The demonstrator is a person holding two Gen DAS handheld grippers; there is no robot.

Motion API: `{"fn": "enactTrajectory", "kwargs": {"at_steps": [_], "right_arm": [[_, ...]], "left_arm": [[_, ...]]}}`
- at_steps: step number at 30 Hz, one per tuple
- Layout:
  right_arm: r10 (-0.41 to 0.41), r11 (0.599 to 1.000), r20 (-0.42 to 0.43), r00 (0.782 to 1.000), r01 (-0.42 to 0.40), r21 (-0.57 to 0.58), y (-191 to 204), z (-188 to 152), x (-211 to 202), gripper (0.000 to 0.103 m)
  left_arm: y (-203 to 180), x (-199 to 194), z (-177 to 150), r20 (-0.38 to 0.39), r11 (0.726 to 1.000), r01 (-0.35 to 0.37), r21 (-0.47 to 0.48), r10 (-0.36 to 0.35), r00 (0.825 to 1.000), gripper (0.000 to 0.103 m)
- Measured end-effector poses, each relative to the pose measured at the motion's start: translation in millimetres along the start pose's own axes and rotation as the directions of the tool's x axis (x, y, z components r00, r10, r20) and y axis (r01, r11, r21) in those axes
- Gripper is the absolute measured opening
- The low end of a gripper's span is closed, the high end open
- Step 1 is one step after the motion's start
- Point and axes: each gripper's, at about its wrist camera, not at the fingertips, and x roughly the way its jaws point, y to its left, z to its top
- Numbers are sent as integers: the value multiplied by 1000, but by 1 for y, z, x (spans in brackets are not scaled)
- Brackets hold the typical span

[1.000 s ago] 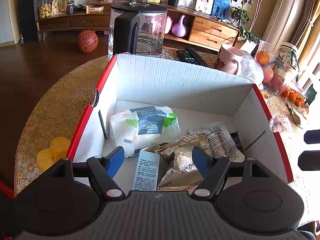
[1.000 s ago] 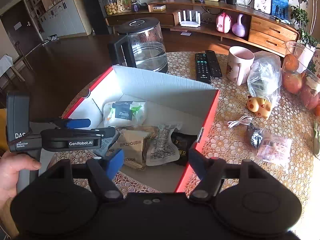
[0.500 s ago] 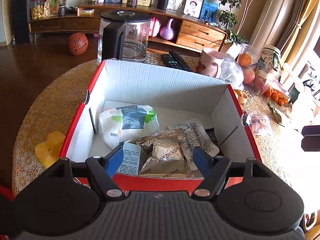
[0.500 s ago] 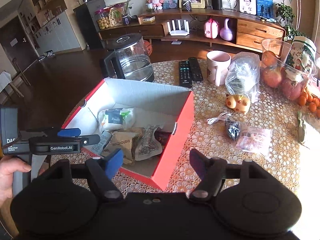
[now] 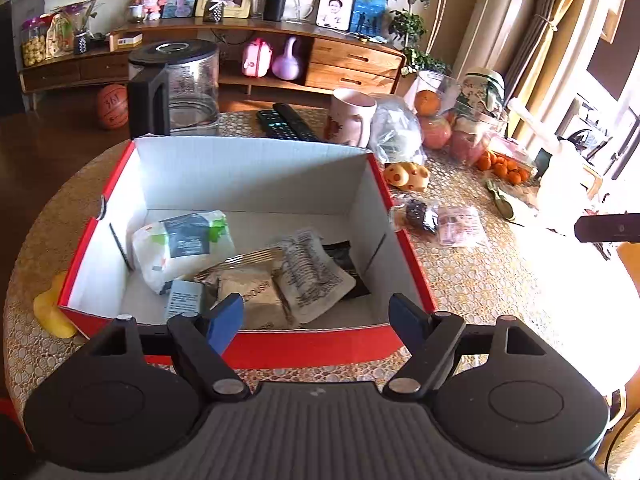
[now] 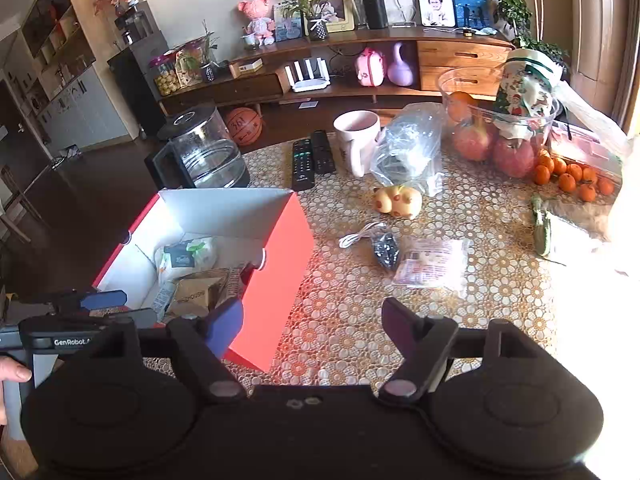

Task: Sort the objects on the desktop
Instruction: 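Move both grippers back toward the remaining packets on the table, then grasp the pink-labelled zip bag with the right gripper while the left grasps the small black packet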

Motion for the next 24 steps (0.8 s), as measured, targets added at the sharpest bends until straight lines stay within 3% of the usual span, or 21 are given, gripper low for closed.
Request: {"fn": "enactTrajectory", "kwargs": {"at_steps": [14,24], "right_arm": [[-69,988,11,998,67,137,-83,-13,-8,79],[-74,972,-13,997,75,224,-127,-13,12,85]], "left_arm": [[-90,27,9,-56,986,121,113,-115,992,82],[-131,62,22,-87,977,149,151,-137,987,85]]}}
